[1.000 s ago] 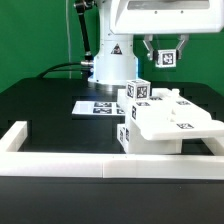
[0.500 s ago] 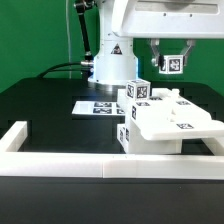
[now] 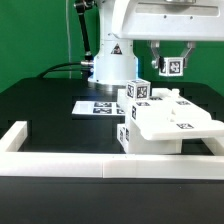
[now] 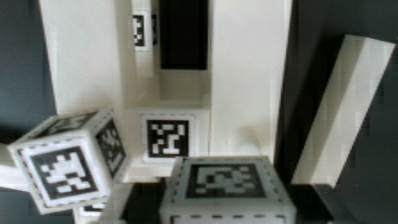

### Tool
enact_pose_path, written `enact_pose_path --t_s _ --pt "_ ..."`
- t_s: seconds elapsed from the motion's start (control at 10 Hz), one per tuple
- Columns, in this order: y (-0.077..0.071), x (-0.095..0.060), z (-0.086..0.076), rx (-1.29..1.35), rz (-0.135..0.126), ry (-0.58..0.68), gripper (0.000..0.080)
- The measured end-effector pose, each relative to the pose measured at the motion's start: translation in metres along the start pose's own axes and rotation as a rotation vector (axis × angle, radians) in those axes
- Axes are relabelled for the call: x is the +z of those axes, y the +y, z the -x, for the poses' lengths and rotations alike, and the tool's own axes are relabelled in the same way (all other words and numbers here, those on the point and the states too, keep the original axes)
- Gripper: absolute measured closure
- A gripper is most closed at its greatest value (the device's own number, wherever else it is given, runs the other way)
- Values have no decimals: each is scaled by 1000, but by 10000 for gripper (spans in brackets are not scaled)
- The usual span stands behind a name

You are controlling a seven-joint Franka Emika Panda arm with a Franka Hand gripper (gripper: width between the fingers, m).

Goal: Assemble chair

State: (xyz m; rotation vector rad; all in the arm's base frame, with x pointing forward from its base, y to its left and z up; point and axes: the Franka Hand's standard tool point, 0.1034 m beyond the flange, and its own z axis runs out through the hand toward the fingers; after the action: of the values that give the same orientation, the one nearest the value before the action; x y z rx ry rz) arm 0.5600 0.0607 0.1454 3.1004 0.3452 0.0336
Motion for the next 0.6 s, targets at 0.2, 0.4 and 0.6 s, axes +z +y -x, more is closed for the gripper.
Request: enact_pose_path --t_s 0.2,0.4,0.6 --pt "1 6 2 2 4 -11 512" --pt "0 15 6 15 10 -27 512" --pt "-6 18 7 27 9 -32 512"
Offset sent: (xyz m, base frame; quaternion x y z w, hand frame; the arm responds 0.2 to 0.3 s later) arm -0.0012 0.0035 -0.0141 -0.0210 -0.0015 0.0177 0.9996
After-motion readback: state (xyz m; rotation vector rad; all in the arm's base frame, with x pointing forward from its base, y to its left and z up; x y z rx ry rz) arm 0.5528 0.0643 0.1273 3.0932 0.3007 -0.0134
